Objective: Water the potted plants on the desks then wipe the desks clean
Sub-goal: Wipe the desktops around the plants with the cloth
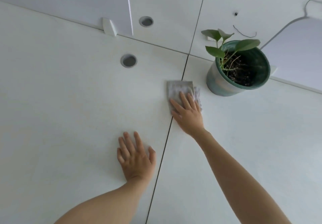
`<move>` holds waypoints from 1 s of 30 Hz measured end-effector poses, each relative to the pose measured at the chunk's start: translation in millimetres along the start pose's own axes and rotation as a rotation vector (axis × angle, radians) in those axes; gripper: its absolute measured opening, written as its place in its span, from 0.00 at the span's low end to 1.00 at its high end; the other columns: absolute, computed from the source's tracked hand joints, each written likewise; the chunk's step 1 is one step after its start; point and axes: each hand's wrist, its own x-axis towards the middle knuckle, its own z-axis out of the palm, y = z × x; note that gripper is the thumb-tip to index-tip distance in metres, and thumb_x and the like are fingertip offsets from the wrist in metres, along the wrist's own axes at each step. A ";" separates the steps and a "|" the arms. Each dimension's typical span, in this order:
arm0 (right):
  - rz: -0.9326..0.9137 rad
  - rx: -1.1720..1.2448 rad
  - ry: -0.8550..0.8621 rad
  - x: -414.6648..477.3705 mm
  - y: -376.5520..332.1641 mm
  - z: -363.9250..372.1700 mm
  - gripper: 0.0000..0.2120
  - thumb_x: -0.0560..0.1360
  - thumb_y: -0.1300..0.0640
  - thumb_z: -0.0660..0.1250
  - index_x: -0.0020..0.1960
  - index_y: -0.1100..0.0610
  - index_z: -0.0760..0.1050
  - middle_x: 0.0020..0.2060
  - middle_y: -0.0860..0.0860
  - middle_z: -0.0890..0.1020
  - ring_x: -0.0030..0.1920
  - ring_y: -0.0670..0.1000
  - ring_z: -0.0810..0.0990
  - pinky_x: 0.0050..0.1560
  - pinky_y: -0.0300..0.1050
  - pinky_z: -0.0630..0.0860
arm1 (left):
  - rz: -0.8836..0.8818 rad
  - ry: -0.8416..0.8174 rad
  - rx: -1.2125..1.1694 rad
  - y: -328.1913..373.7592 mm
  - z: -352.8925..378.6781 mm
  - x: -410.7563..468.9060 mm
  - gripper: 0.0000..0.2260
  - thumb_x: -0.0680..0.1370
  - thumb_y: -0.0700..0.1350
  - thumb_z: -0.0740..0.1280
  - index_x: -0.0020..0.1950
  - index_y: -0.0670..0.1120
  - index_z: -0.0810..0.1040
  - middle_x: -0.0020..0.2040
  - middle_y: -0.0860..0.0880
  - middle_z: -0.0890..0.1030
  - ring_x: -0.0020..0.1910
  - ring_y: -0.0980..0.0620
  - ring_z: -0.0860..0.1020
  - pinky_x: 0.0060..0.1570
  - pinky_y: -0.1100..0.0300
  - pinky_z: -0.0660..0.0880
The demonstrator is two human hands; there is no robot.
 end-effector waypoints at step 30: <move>0.513 0.060 -0.037 -223.6 5.1 27.2 0.32 0.77 0.52 0.58 0.75 0.49 0.45 0.75 0.53 0.57 0.76 0.58 0.50 0.70 0.51 0.62 | 0.030 -0.167 -0.293 -0.3 -17.9 -5.3 0.38 0.70 0.60 0.43 0.72 0.38 0.63 0.74 0.34 0.60 0.74 0.35 0.56 0.66 0.45 0.47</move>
